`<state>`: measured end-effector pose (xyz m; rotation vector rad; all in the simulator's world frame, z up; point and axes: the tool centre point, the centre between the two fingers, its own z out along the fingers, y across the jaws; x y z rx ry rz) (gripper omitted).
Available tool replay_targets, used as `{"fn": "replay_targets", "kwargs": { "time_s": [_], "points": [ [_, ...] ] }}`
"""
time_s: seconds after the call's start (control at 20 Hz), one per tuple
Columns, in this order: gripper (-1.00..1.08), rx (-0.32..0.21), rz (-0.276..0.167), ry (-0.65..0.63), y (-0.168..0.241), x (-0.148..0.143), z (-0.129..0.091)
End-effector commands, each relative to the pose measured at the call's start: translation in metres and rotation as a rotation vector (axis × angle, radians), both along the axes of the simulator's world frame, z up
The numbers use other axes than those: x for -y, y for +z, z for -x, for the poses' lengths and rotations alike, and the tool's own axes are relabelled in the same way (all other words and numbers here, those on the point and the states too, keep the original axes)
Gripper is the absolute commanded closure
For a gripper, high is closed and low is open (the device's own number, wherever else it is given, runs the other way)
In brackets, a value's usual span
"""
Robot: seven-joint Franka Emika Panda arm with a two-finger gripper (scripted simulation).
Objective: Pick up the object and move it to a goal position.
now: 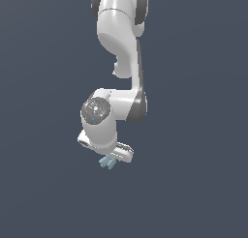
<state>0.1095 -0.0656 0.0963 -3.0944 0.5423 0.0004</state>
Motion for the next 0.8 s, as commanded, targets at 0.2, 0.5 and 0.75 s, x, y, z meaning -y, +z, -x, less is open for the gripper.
{"fn": "replay_targets", "kwargs": {
  "time_s": [0.2,0.5,0.75],
  "points": [
    [-0.92,0.0,0.0,-0.001,-0.02,0.0,0.0],
    [-0.92,0.0,0.0,-0.003,-0.049,0.0,0.001],
    [-0.92,0.0,0.0,-0.003,-0.05,0.0,-0.001]
  ]
}}
